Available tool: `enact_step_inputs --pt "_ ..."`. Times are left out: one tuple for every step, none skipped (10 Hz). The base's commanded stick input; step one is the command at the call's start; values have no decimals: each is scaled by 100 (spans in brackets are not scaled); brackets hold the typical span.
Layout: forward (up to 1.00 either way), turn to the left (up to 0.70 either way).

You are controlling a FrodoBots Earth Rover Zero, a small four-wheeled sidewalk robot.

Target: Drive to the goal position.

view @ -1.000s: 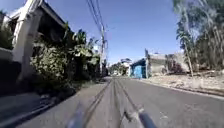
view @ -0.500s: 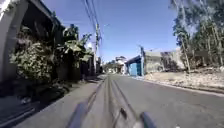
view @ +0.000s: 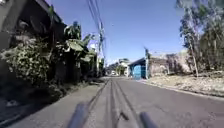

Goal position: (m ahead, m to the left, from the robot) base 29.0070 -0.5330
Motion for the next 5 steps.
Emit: enact_step_inputs --pt "85 0" --pt "85 0" --pt "85 0" --pt "85 0" --pt "85 0"
